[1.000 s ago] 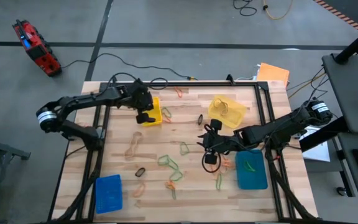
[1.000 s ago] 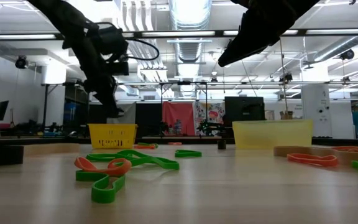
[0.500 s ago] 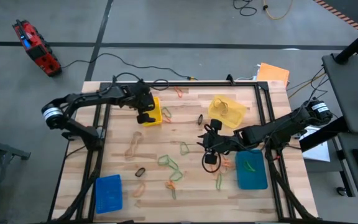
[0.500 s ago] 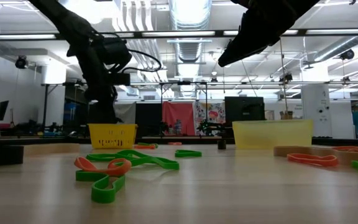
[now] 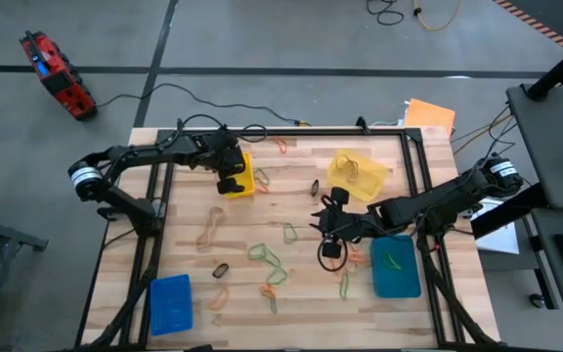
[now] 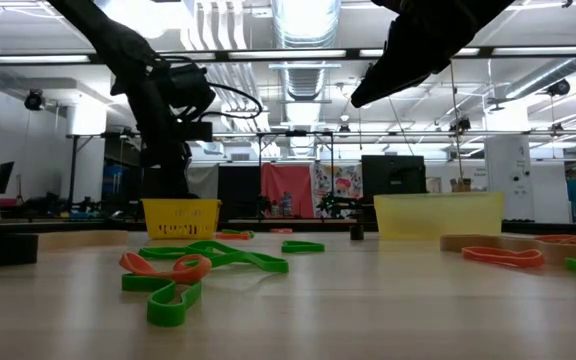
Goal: Sort rubber bands into baskets
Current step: Put the black rubber band into the left yellow bin, then put the green rubber band into the left blue bin
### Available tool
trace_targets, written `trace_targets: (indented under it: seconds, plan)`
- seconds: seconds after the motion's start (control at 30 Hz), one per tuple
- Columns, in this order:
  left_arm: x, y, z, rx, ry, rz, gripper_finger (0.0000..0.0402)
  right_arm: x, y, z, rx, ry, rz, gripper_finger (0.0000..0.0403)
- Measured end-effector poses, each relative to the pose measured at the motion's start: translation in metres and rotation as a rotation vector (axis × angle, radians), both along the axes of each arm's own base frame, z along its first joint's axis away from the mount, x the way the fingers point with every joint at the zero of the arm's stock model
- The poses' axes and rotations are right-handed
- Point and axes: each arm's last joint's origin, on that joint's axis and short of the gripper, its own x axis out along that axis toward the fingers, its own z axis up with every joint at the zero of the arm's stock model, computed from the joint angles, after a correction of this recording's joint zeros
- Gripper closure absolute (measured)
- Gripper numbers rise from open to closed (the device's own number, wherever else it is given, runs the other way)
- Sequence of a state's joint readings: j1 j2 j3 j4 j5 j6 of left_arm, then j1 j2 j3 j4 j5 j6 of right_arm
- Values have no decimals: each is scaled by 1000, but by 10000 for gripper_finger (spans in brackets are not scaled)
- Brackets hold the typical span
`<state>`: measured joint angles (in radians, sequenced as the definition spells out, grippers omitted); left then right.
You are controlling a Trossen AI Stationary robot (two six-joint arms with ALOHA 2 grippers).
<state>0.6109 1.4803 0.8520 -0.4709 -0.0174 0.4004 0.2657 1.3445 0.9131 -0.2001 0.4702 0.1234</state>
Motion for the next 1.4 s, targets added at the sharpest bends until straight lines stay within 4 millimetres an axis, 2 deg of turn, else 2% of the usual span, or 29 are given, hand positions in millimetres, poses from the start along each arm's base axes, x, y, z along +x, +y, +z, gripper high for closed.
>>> trace_targets:
  seconds: [0.43, 0.6, 0.8, 0.93, 1.1, 1.27, 1.4]
  plan:
    - [0, 0, 0, -2, 0, 6, 265, 0, 0, 0, 8, -3, -5, 291]
    - [-2, -2, 3, -19, 2, 27, 256, 0, 0, 0, 8, -2, -5, 291]
    - [1, -17, 29, -127, -44, 9, 255, 0, 0, 0, 13, -5, -10, 291]
    - [11, -47, 45, -198, -157, -110, 255, 1, 0, -4, 25, 5, -22, 291]
    - [30, -102, 52, -184, -190, -208, 255, 2, 1, -5, 34, 8, -28, 291]
    - [38, -153, 50, -147, -176, -251, 255, 2, 1, -5, 33, 9, -28, 291]
    - [43, -181, 45, -163, -191, -229, 255, 2, 1, -6, 34, 11, -26, 291]
